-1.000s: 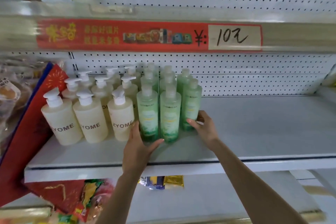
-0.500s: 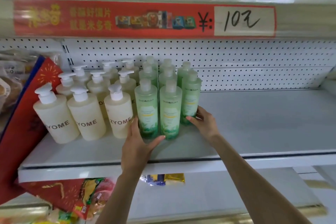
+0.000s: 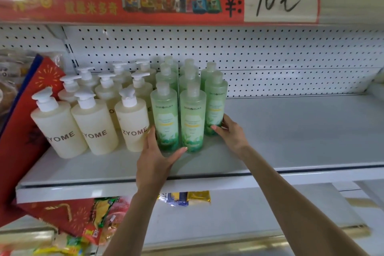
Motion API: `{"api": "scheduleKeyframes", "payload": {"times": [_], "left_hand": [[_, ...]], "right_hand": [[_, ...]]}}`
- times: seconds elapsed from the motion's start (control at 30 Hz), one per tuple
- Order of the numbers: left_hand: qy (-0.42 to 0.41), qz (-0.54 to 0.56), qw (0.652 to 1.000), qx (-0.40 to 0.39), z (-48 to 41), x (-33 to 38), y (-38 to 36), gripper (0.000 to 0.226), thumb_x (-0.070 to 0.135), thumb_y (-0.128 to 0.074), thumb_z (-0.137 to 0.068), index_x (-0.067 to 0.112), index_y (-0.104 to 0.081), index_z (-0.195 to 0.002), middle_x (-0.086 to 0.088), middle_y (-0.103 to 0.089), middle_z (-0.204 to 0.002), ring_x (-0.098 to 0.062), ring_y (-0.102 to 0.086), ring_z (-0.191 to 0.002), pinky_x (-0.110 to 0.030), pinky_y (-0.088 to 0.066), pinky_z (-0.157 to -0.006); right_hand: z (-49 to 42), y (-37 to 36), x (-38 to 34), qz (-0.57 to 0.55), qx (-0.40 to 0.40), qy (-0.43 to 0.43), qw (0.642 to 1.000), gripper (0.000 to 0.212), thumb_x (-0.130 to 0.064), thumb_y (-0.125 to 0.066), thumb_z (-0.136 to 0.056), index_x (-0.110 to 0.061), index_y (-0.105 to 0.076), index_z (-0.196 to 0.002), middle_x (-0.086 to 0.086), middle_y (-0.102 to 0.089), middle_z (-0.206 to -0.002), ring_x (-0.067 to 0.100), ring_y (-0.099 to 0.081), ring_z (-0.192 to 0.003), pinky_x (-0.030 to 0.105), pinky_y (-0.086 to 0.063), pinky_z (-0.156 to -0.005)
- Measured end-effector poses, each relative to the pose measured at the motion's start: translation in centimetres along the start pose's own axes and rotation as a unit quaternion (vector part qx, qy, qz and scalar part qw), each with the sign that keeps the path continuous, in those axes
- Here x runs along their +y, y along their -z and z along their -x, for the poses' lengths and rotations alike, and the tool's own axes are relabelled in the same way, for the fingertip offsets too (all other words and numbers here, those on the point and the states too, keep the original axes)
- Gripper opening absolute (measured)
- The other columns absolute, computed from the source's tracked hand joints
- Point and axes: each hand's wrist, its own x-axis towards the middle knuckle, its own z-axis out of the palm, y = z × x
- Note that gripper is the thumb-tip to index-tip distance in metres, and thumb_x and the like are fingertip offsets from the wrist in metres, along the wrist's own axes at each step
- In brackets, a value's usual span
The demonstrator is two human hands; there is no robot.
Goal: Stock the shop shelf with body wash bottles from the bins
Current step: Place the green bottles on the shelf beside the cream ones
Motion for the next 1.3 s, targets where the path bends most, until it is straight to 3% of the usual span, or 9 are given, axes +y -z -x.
{"api": "scheduleKeyframes", "payload": {"times": [0.57, 0.67, 0.73, 0.8, 0.9, 1.0, 1.07, 1.17, 1.3], "left_hand": [[-0.019, -0.015, 1.000, 0.016, -0.1, -0.3, -0.4, 0.091, 0.061, -0.068, -0.072, 0.026, -0.025, -0.145, 0.000, -0.048, -0.140, -0.026, -0.050, -0.123, -0.047, -0.045, -0.099], [-0.030, -0.011, 0.999, 0.008, -0.1, -0.2, -0.2, 0.087, 0.061, -0.064, -0.077, 0.025, -0.023, -0.145, 0.000, -0.046, -0.142, -0.026, -0.049, -0.124, -0.048, -0.044, -0.100], [-0.027, 0.013, 1.000, 0.002, -0.1, -0.2, -0.1, 0.087, 0.066, -0.056, -0.079, 0.021, -0.023, -0.145, -0.001, -0.045, -0.144, -0.025, -0.047, -0.127, -0.049, -0.042, -0.103], [-0.003, 0.066, 0.998, 0.024, 0.3, 0.0, 0.2, 0.090, 0.072, -0.048, -0.078, 0.017, -0.028, -0.145, -0.005, -0.044, -0.145, -0.023, -0.044, -0.131, -0.050, -0.039, -0.106], [-0.007, 0.128, 0.987, 0.096, 3.2, 1.4, 0.9, 0.070, 0.053, -0.051, -0.090, 0.011, -0.034, -0.143, -0.009, -0.044, -0.141, -0.018, -0.044, -0.129, -0.042, -0.039, -0.108], [-0.063, 0.173, 0.973, 0.140, 9.4, 1.4, 1.1, 0.052, 0.046, -0.047, -0.091, 0.016, -0.043, -0.133, 0.001, -0.049, -0.129, -0.004, -0.049, -0.118, -0.025, -0.043, -0.099], [-0.067, 0.170, 0.976, 0.117, 14.3, -0.9, -0.1, 0.043, 0.044, -0.046, -0.090, 0.021, -0.045, -0.127, 0.005, -0.051, -0.122, -0.001, -0.051, -0.112, -0.019, -0.044, -0.093], [-0.007, 0.129, 0.991, 0.025, 21.8, -7.5, -3.3, 0.042, 0.047, -0.047, -0.091, 0.021, -0.048, -0.125, 0.004, -0.051, -0.117, -0.005, -0.053, -0.109, -0.021, -0.045, -0.090], [0.123, 0.001, 0.991, -0.044, 30.0, -16.6, -6.1, 0.050, 0.058, -0.037, -0.090, 0.024, -0.048, -0.125, 0.009, -0.045, -0.123, -0.016, -0.051, -0.115, -0.036, -0.043, -0.096]], "right_hand": [[0.6, -0.3, -0.7, 0.005, -0.007, -0.010, 1.000, 0.055, -0.028, -0.061, -0.091, -0.028, -0.040, -0.142, -0.001, -0.059, -0.130, 0.017, -0.056, -0.117, 0.028, -0.042, -0.099], [1.6, -0.3, -1.1, -0.036, 0.014, -0.047, 0.998, 0.062, -0.029, -0.060, -0.092, -0.020, -0.032, -0.148, 0.001, -0.049, -0.142, 0.016, -0.048, -0.129, 0.031, -0.038, -0.106], [3.6, -0.3, -1.9, -0.088, 0.050, -0.085, 0.991, 0.065, -0.029, -0.056, -0.095, -0.013, -0.027, -0.150, 0.004, -0.040, -0.149, 0.016, -0.042, -0.133, 0.023, -0.035, -0.102], [6.5, -0.5, -2.8, -0.118, 0.091, -0.078, 0.986, 0.060, -0.025, -0.055, -0.096, -0.010, -0.030, -0.148, 0.006, -0.043, -0.147, 0.015, -0.045, -0.129, 0.014, -0.035, -0.093], [11.9, -1.1, -4.5, -0.125, 0.137, 0.000, 0.983, 0.043, -0.019, -0.054, -0.096, -0.011, -0.045, -0.137, 0.003, -0.056, -0.129, 0.004, -0.056, -0.104, -0.001, -0.038, -0.077], [17.7, -2.6, -4.0, -0.107, 0.121, 0.085, 0.983, 0.027, -0.015, -0.055, -0.095, -0.018, -0.055, -0.122, -0.004, -0.060, -0.112, -0.005, -0.057, -0.089, 0.004, -0.041, -0.074], [21.0, -4.2, -1.9, -0.094, 0.084, 0.108, 0.986, 0.021, -0.011, -0.056, -0.094, -0.017, -0.058, -0.114, -0.004, -0.061, -0.104, -0.003, -0.058, -0.086, 0.007, -0.042, -0.073], [25.0, -7.8, 4.3, -0.064, 0.004, 0.028, 0.998, 0.019, -0.007, -0.060, -0.091, -0.017, -0.059, -0.106, -0.005, -0.061, -0.096, 0.001, -0.058, -0.079, 0.007, -0.043, -0.069], [30.8, -12.9, 15.3, -0.034, -0.136, -0.204, 0.969, 0.017, -0.013, -0.064, -0.089, -0.024, -0.058, -0.101, -0.005, -0.062, -0.094, 0.003, -0.057, -0.075, 0.017, -0.044, -0.067]]}}
